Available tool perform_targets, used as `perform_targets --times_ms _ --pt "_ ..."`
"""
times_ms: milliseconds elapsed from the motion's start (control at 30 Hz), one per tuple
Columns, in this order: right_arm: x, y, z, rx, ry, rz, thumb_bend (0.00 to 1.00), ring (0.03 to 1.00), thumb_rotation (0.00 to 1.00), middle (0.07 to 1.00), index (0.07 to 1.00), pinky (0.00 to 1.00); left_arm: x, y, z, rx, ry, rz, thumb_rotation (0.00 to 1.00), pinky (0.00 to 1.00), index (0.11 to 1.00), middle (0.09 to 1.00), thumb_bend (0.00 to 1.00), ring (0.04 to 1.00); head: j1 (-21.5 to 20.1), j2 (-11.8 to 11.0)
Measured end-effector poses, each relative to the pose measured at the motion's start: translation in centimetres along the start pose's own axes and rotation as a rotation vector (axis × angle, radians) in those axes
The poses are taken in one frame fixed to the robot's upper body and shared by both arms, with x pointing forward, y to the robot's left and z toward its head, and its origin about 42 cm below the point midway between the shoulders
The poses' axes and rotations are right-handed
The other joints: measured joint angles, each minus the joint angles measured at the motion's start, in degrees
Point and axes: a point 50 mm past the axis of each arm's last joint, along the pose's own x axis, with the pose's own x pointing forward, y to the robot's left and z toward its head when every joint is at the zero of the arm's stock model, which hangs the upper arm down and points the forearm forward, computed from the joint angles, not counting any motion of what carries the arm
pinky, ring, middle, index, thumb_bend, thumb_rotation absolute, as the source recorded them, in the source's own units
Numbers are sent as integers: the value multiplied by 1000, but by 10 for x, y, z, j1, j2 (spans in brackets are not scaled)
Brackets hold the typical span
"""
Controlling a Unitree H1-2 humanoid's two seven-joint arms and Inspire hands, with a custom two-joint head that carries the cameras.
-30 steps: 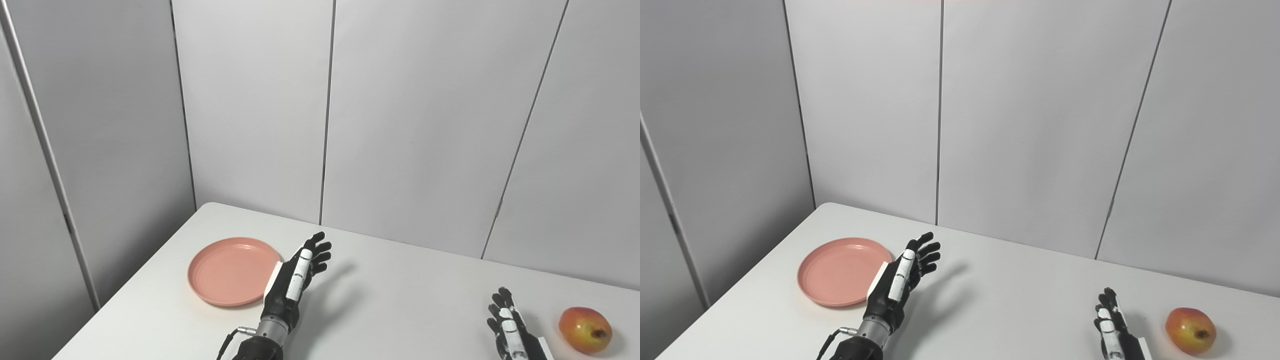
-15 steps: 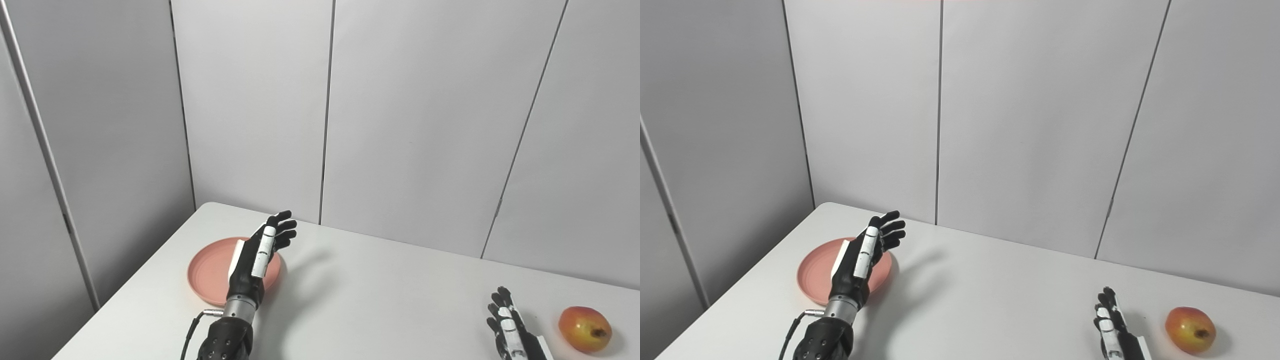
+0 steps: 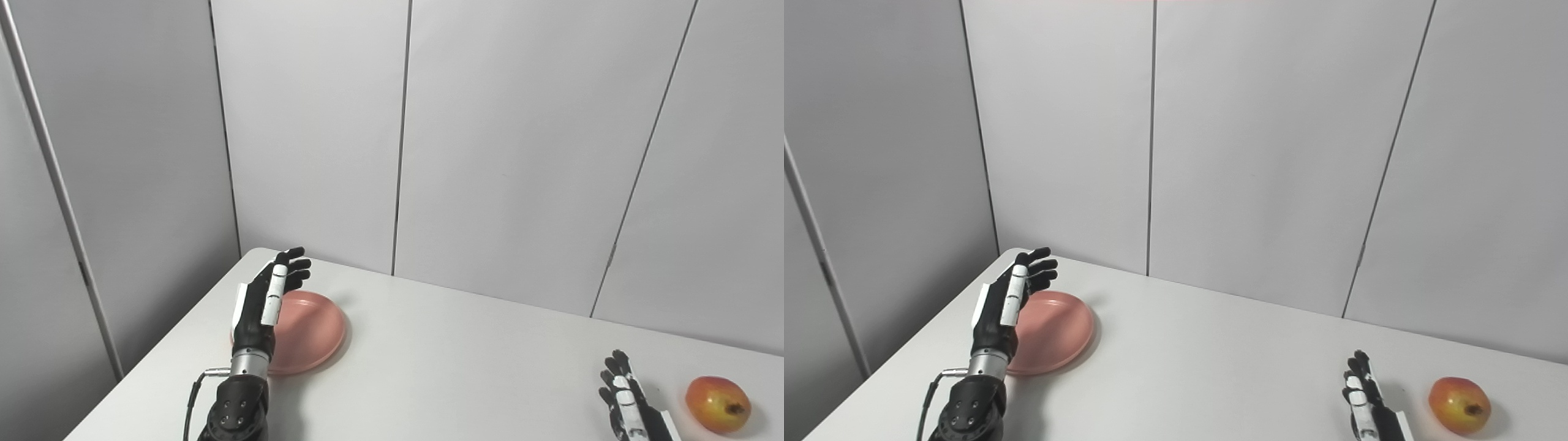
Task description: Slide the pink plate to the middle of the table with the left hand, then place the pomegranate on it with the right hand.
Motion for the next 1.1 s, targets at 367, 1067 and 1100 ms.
perform_targets --times_ms 367,1067,1100 --pt "3 -2 0 12 -2 0 406 1000 913 1000 1000 1000 9 28 3 20 -32 73 1000 660 684 705 530 694 2 -1" --pt "3 -2 0 21 -3 -2 365 1000 901 1000 1000 1000 11 63 -26 -8 51 180 1000 686 705 717 618 712 5 -11" --pt "3 -2 0 22 -3 -3 358 1000 893 1000 1000 1000 12 64 -29 -11 65 184 1000 688 710 722 618 716 6 -11"
